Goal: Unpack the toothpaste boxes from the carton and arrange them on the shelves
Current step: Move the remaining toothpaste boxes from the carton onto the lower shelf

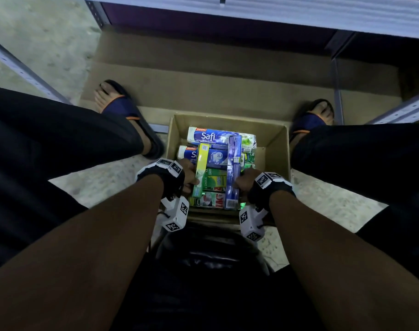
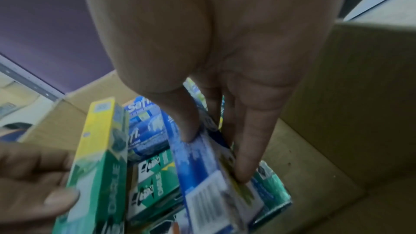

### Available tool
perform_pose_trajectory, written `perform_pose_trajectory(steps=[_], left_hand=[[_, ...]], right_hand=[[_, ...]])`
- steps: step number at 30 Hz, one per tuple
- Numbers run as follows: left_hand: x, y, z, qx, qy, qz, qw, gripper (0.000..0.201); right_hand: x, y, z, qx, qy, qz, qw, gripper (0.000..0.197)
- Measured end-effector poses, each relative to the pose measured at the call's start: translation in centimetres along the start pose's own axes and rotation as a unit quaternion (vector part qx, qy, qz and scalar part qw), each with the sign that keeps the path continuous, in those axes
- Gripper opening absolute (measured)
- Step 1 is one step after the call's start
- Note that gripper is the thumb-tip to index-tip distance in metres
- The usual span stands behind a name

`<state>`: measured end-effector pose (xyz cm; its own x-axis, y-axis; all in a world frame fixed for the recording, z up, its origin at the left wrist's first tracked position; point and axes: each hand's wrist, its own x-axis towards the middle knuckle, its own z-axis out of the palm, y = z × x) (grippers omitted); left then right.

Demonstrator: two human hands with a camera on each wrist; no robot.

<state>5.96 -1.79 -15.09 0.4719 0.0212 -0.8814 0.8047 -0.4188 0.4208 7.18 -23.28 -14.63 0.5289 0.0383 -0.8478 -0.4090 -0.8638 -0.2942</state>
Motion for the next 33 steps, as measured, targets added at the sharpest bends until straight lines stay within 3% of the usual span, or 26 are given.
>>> perform_pose_trajectory(steps=[2, 7, 10, 12, 20, 22, 33], left_hand=[[0.2, -0.3, 0.0, -0.030, 0.007, 0.001, 1.000, 0.006], [0.0, 0.0, 0.0, -0.023, -0.018, 0.011, 1.000, 0.027], [-0.1, 0.2, 0.1, 0.000, -0.026, 0.022, 0.999, 0.026], [-0.6, 0.4, 0.2, 0.007, -0.029, 0.024, 0.999, 0.017], [-1.2, 0.8, 0.4, -0.002, -0.031, 0.034, 0.999, 0.018], [-1.5, 0.8, 0.3, -0.004, -0.032, 0.042, 0.999, 0.026], [-3.3, 2.0, -0.5, -0.021, 0.006, 0.089, 0.996, 0.028]], right_hand=[[0.3, 0.2, 0.0, -0.024, 0.006, -0.004, 1.000, 0.034], [0.9, 0.3, 0.2, 0.038, 0.045, -0.004, 0.998, 0.037], [1.1, -0.1, 0.4, 0.095, 0.027, 0.009, 0.995, 0.067], [1.2, -0.1, 0.7, 0.101, 0.014, 0.014, 0.995, 0.076], [1.6, 0.2, 1.3, 0.131, 0.021, 0.010, 0.991, 0.066], [1.8, 0.4, 1.3, 0.120, 0.030, 0.002, 0.992, 0.061], [0.6, -0.6, -0.5, 0.116, 0.065, -0.023, 0.991, 0.056]])
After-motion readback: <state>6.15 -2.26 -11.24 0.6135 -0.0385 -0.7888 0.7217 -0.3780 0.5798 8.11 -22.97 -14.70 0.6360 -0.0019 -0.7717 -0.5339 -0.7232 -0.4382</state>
